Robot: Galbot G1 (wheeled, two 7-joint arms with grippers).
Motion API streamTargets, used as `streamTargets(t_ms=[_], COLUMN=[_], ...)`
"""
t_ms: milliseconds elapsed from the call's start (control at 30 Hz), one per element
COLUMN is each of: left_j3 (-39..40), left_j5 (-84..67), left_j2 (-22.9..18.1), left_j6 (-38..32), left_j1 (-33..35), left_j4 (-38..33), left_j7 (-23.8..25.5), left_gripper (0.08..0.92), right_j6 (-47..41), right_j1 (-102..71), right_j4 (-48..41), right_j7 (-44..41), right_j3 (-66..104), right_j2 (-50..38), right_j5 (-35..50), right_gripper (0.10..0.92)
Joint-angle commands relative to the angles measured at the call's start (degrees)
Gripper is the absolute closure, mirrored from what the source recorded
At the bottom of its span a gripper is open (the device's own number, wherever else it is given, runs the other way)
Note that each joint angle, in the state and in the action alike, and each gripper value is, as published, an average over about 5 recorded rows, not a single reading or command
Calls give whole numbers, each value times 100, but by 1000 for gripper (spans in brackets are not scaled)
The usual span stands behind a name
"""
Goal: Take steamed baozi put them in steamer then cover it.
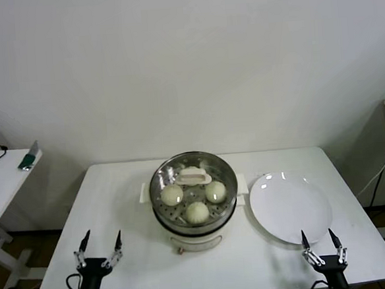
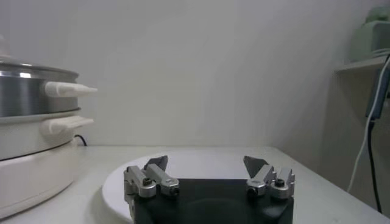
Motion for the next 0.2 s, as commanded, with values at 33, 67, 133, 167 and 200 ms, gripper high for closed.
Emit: streamTargets(t_ms=[33,67,133,167,200], left_j3=[149,163,184,188,191], left_j5=[-260,-255,-250,-248,-249], left_j2=[-61,-61,-47,-43,-36], left_j6=[-377,-372,-366,-365,-366], left_j1=[-8,-20,-37,-40,-40], left_j4=[309,321,346,352,355], left_j7=[6,4,3,3,3], left_gripper=[177,177,177,177,177], right_j6=[21,20,14,13,11], right_j1=[17,13,3,2,-1], right_j4=[-49,-45,-31,-28,-24], right_j7=[-31,-34,-38,-39,-40], right_j3=[-18,-17,-14,-13,-13], right_j2=[0,1,-3,-4,-5], right_j5=[11,13,32,37,45], right_gripper=[203,203,203,203,203])
